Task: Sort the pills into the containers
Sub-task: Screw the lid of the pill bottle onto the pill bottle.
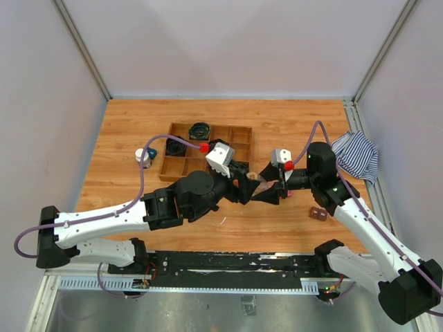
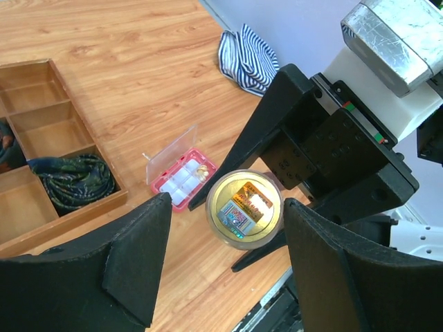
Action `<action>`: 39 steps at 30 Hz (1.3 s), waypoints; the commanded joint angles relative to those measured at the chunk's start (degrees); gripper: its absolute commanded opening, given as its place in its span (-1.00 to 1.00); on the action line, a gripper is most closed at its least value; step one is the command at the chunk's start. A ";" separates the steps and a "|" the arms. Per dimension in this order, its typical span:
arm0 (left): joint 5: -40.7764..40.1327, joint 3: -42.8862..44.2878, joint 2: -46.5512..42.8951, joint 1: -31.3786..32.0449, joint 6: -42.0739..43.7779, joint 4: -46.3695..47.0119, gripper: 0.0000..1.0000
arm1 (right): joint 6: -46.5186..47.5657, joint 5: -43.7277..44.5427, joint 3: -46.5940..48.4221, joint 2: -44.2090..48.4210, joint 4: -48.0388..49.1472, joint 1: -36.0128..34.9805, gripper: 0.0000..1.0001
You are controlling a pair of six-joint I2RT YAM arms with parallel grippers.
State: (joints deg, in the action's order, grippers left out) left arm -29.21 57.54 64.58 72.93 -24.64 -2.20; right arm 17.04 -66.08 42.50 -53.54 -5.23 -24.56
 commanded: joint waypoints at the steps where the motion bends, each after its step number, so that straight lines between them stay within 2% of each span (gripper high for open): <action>1: 0.34 2.21 0.35 0.29 0.53 2.28 0.43 | 0.95 -0.45 1.75 0.55 -0.32 0.92 -0.99; 6: 1.69 2.47 0.99 0.29 0.82 3.08 0.29 | 0.86 -0.58 1.72 0.45 -0.25 0.87 -0.99; 11: 3.17 2.46 1.52 0.29 0.59 2.41 -0.03 | 0.52 -0.86 1.66 0.45 0.02 0.91 -0.99; 15: 4.20 1.76 1.43 0.29 0.00 1.78 -0.05 | -0.17 -1.56 1.56 0.53 0.56 0.91 -0.99; 19: 6.24 -0.54 0.18 0.22 -0.65 2.37 -0.35 | -0.70 -3.41 1.26 0.78 1.43 0.91 -0.99; 21: 8.27 -2.20 -0.88 -0.20 -0.83 3.18 -0.44 | -0.79 -5.39 0.92 1.10 2.26 0.94 -0.99; 23: 13.88 -4.75 -2.13 -2.16 -0.89 5.59 -0.47 | -1.46 -7.77 0.43 1.60 3.71 0.91 -0.99; 25: 24.37 -8.33 -3.62 -5.55 0.07 10.14 -0.49 | -1.89 -9.98 0.09 2.04 4.65 0.91 -0.99; 27: 33.46 -11.37 -4.48 -7.89 2.46 14.60 -0.55 | -2.17 -11.73 -0.04 2.21 5.00 0.91 -0.99; 29: 38.55 -12.33 -4.56 -8.81 6.28 16.03 -0.59 | -2.10 -12.46 0.02 2.21 5.10 0.91 -0.99; 35: 44.78 -10.32 -1.99 -9.16 22.06 12.75 -0.67 | -2.40 -13.02 0.01 1.73 5.18 0.92 -0.99; 39: 49.61 -10.10 -0.65 -10.78 28.65 11.33 -0.69 | -2.54 -13.78 0.12 1.86 5.23 0.91 -0.99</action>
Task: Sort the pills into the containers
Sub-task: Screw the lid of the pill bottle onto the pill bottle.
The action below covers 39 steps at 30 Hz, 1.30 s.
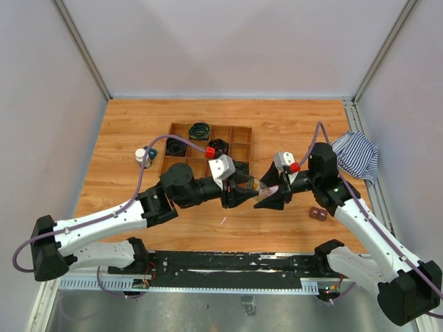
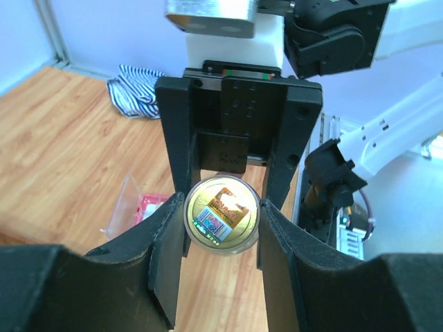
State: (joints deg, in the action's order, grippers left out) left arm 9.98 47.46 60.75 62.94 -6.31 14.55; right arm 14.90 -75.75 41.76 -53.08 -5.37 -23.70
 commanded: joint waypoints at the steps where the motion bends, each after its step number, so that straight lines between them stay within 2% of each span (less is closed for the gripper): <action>1: 11.56 0.39 3.47 -1.40 11.27 -6.23 -0.69 | -0.46 -4.21 0.81 1.40 5.37 0.08 -0.99; 4: 15.82 2.18 4.51 -3.50 13.96 -9.17 -0.66 | -0.42 -4.65 0.76 1.40 5.45 0.06 -0.99; 7: 18.57 3.39 5.38 -5.66 15.36 -10.12 -0.44 | -0.42 -4.72 0.69 1.49 5.37 0.06 -0.99; 10: 17.97 3.60 5.25 -6.41 14.57 -8.66 0.03 | -0.24 -4.46 0.61 1.49 5.39 0.06 -0.99; 15: 10.42 1.41 0.65 -6.45 7.61 -2.63 0.87 | 0.69 -3.74 0.68 1.57 4.72 0.06 -0.99; 16: 9.34 0.39 -0.84 -6.43 6.15 -0.88 0.96 | 0.80 -3.65 0.73 1.53 4.57 0.06 -0.99; 22: 6.88 -5.00 -9.13 -6.49 -2.96 4.82 0.99 | 1.84 -2.97 0.86 1.40 3.71 0.06 -0.99; 28: 3.36 -17.61 -18.35 -6.45 -20.29 20.08 0.98 | 2.56 0.04 0.82 1.14 2.98 0.06 -0.99; 30: -2.75 -18.60 -19.13 -6.28 -25.70 19.10 0.83 | 2.63 2.30 0.85 0.97 2.83 0.06 -0.99; 32: -9.78 -18.08 -19.22 -4.56 -27.09 16.10 0.69 | 2.61 4.64 0.86 0.60 2.61 0.11 -0.99; 36: -30.32 -11.19 -15.60 5.81 -20.73 5.42 0.67 | 2.88 6.91 1.22 -0.09 1.86 0.15 -0.99; 39: -38.27 -4.65 -10.45 9.07 -19.47 -1.57 0.67 | 2.88 7.23 1.29 -0.27 1.69 0.15 -0.99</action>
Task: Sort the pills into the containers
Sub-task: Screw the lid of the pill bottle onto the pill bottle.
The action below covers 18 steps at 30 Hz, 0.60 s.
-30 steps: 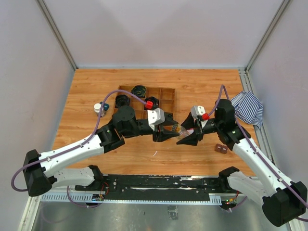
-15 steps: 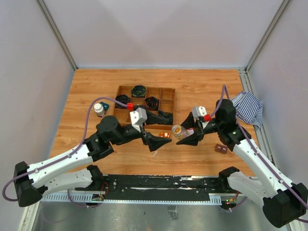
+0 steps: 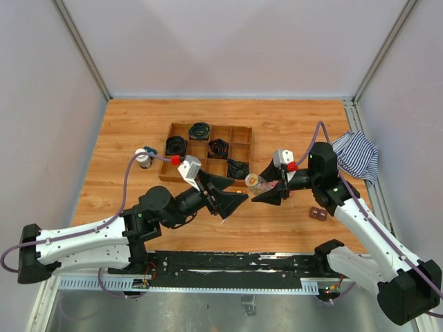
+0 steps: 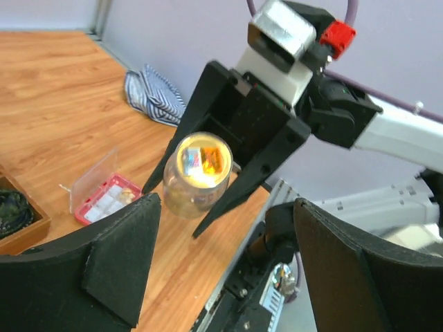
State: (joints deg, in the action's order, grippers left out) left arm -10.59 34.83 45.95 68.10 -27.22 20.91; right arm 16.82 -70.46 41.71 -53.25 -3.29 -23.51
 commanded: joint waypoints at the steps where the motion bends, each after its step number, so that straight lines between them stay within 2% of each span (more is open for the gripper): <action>1: -18.92 9.46 6.01 4.38 1.42 -9.44 0.67 | 0.99 2.09 1.31 -0.09 -0.47 0.00 -0.99; 10: -25.58 17.74 14.84 6.94 3.18 -14.64 0.62 | 0.97 2.25 1.48 -0.18 -0.67 -0.05 -0.99; 18: -23.71 21.61 19.25 7.58 4.07 -15.59 0.42 | 1.02 2.32 1.51 -0.10 -0.67 -0.04 -0.99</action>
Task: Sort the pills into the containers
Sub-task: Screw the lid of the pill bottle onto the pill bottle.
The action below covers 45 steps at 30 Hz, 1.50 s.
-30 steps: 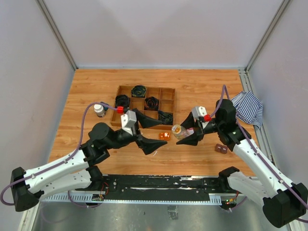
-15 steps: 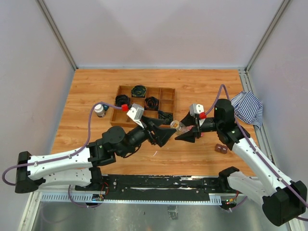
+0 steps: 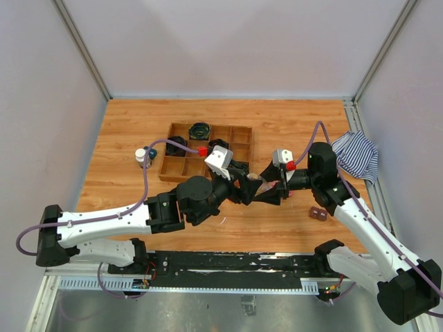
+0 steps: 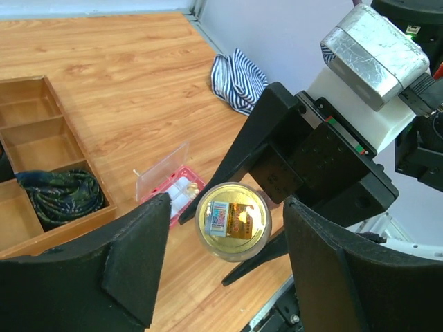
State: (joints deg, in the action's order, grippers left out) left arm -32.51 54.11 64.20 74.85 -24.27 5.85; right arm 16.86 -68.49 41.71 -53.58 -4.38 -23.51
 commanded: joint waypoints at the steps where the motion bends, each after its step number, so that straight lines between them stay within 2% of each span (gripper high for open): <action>1: -1.74 2.51 1.14 0.84 1.11 -0.61 0.32 | 0.92 0.30 1.48 0.23 0.36 0.01 -0.99; 6: -0.44 3.37 2.06 0.82 1.06 -2.28 0.01 | 0.87 0.07 1.39 0.32 0.42 -0.04 -0.99; 10: 1.20 2.97 1.71 0.82 0.70 -2.81 -0.14 | 0.69 -0.06 1.39 0.41 0.56 -0.05 -0.99; 14: 4.83 -0.21 -0.48 0.62 2.52 0.13 -0.52 | 0.62 -1.01 1.30 0.58 0.84 -0.04 -0.99; 16: 10.37 -2.96 -2.06 -0.61 3.90 2.46 -0.58 | 0.47 -2.33 0.99 0.81 1.45 0.00 -0.99; 21: 34.99 -10.42 -5.47 -7.79 10.93 12.41 -0.61 | -0.74 -5.31 0.28 1.54 3.37 -0.09 -0.99; 23: 42.09 -11.12 -4.92 -9.56 15.52 13.68 -0.62 | -1.01 -5.88 0.16 1.57 3.82 -0.05 -0.99; 28: 50.18 -8.62 -2.47 -10.93 29.50 8.28 -0.65 | -1.05 -6.04 0.07 1.28 3.89 -0.05 -0.99; 31: 57.09 -8.80 -3.10 -13.98 34.97 7.26 -0.65 | -1.04 -6.21 0.05 1.37 3.93 -0.05 -0.99; 34: 63.59 -9.40 -3.64 -17.39 37.93 8.08 -0.62 | -0.99 -6.30 0.08 1.29 3.89 -0.03 -0.99; 39: 66.43 -6.77 -1.55 -19.20 39.17 6.64 -0.29 | -1.00 -6.31 0.04 1.29 3.89 -0.03 -0.99; 41: 65.69 -5.88 -0.68 -19.37 38.73 6.41 -0.12 | -1.00 -6.31 0.11 1.29 3.90 -0.05 -0.99; 45: 61.33 -6.41 -1.63 -19.41 34.57 9.94 0.41 | -0.85 -6.31 0.09 1.37 3.79 0.00 -0.99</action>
State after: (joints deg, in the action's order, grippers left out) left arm 29.43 47.70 62.54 55.46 11.77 16.40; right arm 16.97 -73.93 41.47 -53.15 -2.74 -23.51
